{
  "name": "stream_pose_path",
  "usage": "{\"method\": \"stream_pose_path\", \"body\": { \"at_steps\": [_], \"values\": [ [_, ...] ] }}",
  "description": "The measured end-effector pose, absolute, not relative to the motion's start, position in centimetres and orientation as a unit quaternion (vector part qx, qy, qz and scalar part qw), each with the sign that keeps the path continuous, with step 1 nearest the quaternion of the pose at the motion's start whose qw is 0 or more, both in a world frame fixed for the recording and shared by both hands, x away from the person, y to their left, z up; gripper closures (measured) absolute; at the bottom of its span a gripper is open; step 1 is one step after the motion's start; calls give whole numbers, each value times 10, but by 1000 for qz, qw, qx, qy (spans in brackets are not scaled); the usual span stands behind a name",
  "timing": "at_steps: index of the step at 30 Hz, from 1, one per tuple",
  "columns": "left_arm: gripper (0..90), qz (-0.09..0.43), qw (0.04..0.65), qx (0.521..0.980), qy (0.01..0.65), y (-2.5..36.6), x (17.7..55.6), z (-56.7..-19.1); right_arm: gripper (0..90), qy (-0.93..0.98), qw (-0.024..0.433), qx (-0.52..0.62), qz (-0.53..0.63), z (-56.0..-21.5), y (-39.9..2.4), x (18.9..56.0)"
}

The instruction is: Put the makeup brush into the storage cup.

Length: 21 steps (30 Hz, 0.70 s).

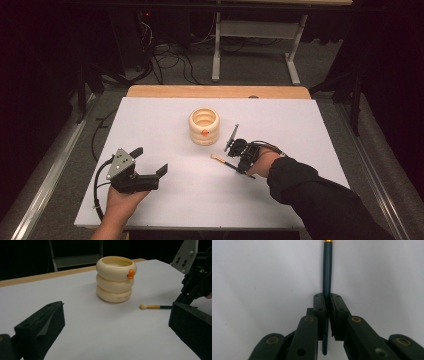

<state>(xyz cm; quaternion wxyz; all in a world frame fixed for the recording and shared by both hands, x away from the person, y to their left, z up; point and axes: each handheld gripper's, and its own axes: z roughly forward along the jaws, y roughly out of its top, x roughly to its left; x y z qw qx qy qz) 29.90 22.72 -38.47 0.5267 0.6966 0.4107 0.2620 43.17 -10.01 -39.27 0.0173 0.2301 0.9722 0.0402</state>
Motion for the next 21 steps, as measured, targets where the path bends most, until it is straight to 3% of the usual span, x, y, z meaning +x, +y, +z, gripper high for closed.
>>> {"method": "stream_pose_path", "body": {
  "at_steps": [21],
  "values": [
    [11,262,528,692,416,230,299,-385,865,966,26,253,40,-374,-123,429]
  ]
}}
